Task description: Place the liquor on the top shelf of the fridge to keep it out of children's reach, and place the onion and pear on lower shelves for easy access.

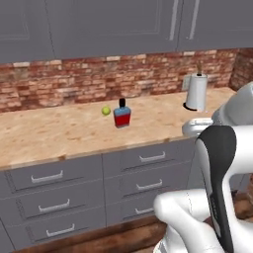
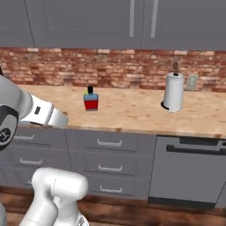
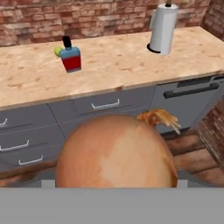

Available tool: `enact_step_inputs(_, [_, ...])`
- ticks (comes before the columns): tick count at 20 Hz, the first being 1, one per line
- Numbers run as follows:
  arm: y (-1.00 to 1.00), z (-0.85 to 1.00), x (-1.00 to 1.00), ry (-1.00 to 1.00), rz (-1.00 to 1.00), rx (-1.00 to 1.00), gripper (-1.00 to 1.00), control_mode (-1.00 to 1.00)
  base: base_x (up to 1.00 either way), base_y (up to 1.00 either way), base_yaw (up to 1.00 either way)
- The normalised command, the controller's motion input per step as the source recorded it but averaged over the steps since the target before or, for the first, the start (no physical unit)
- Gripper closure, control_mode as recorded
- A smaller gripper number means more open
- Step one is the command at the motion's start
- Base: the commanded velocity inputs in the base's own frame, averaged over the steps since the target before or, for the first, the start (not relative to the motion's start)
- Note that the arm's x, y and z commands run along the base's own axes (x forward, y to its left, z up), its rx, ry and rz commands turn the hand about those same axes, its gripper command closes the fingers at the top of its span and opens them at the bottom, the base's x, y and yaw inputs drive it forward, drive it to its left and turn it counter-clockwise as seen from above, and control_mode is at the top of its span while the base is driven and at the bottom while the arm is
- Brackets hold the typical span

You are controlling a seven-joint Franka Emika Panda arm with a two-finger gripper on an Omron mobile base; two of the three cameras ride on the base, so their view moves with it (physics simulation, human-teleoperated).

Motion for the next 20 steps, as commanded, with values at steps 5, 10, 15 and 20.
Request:
enact_step_inputs(5, [0.0, 0.0, 0.0, 0.0, 0.0, 0.0, 1.0, 1.0, -0.23, -0.74, -0.3])
enact_step_inputs(10, [0.0, 0.0, 0.0, 0.0, 0.0, 0.0, 1.0, 1.0, -0.21, -0.69, -0.38])
enact_step_inputs(15, [0.0, 0.0, 0.0, 0.0, 0.0, 0.0, 1.0, 1.0, -0.74, -0.22, -0.22])
enact_step_inputs(20, [0.0, 0.0, 0.0, 0.0, 0.0, 0.0, 1.0, 1.0, -0.81, 0.28, 0.06])
